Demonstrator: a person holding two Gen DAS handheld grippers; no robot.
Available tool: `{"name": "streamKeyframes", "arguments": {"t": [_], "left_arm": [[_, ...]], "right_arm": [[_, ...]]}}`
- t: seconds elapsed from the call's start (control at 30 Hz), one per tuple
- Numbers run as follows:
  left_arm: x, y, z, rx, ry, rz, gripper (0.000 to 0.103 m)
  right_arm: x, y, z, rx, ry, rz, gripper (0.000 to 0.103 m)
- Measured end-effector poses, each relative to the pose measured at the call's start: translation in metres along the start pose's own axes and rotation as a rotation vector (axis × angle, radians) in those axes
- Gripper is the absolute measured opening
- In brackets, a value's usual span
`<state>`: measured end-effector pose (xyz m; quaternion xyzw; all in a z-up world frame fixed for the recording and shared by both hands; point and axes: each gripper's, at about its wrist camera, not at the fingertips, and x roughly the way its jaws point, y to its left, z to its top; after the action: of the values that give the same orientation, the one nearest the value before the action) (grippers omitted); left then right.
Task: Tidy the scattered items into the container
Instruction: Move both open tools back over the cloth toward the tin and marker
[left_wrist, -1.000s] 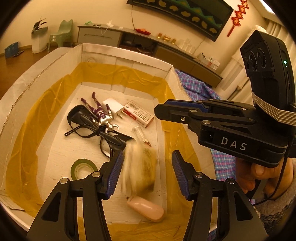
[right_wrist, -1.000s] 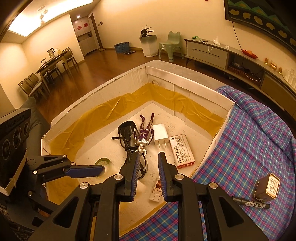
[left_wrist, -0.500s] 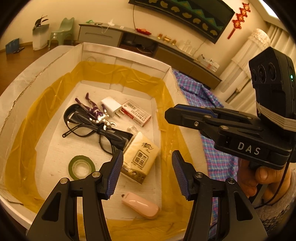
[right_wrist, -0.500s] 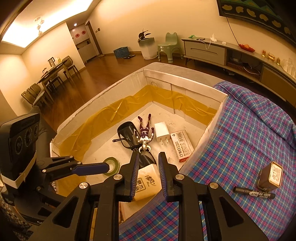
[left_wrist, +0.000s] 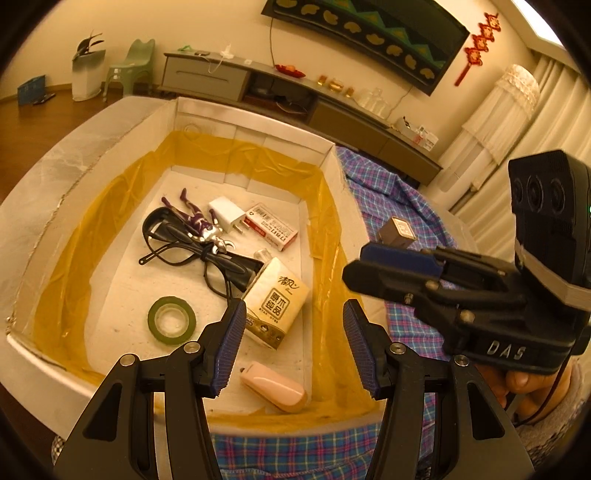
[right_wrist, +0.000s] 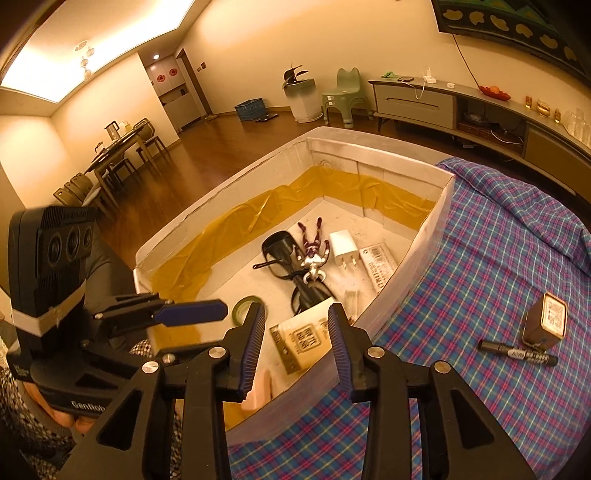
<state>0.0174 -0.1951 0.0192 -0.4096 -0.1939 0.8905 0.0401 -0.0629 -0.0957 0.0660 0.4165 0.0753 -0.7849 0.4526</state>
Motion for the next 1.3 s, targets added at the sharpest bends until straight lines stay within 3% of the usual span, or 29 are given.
{"name": "streamKeyframes", "arguments": {"t": [0.47, 0.77, 1.3], "left_arm": [[-0.021, -0.025, -0.008, 0.049, -0.019, 0.000, 0.058], [-0.023, -0.055, -0.016, 0.106, -0.007, -0.008, 0.058], [0.007, -0.134, -0.022, 0.252, 0.039, -0.033, 0.058]], "right_arm": [[-0.027, 0.000, -0.029, 0.082, -0.038, 0.042, 0.040], [-0.047, -0.021, -0.056, 0.188, -0.073, 0.073, 0.041], [-0.092, -0.089, -0.094, 0.326, -0.163, -0.022, 0.048]]}}
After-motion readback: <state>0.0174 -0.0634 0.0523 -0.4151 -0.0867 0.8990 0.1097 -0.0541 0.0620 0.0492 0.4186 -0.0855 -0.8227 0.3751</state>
